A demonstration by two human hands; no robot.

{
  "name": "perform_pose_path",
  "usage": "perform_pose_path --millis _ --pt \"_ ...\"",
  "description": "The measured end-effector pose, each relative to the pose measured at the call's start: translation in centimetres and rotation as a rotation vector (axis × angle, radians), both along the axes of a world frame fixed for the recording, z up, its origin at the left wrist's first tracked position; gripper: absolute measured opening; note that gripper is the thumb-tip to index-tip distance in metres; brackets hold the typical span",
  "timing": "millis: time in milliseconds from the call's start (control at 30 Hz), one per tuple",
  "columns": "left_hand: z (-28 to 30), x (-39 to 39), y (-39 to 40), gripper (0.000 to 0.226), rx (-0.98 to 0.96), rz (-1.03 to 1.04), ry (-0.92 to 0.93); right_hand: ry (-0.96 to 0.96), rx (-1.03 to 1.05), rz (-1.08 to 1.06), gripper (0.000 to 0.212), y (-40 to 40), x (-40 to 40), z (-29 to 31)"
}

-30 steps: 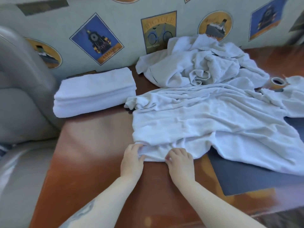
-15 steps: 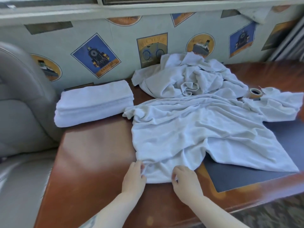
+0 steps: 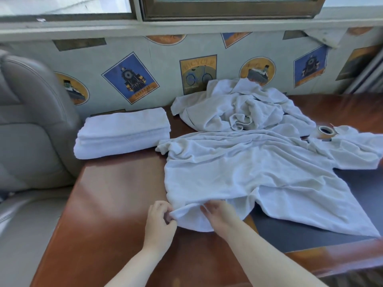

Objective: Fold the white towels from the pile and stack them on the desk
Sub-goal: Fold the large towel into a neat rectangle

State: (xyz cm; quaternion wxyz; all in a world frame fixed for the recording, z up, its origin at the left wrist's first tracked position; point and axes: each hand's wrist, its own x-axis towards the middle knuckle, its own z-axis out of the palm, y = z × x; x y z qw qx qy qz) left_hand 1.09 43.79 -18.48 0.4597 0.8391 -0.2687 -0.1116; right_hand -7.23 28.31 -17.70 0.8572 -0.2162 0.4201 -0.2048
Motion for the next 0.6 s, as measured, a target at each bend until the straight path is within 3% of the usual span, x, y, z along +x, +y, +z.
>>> perform_pose_path --millis 33,100,200,333,500,600 --pt "0.1 0.0 0.1 0.023 -0.005 -0.013 0.039 -0.078 0.158 -0.099 0.032 -0.8 0.0 0.4" --pt "0.2 -0.1 0.4 0.025 0.0 -0.023 0.099 -0.09 0.282 -0.176 0.023 -1.8 -0.5 1.0" --pt "0.1 -0.2 0.4 0.03 0.016 0.076 0.057 -0.012 0.263 -0.208 0.021 -2.2 -1.6 1.4" --pt "-0.5 -0.6 0.0 0.03 0.041 0.261 0.068 0.076 0.228 -0.273 0.038 -1.7 -2.8 1.3" --pt "-1.5 -0.5 -0.6 0.028 0.131 0.417 0.168 0.101 -0.018 -0.086 0.06 0.1 -4.3 -0.4" --pt "-1.5 -0.2 -0.8 0.026 0.233 0.443 0.267 -0.001 -0.035 0.057 0.058 0.9 -4.4 -1.3"
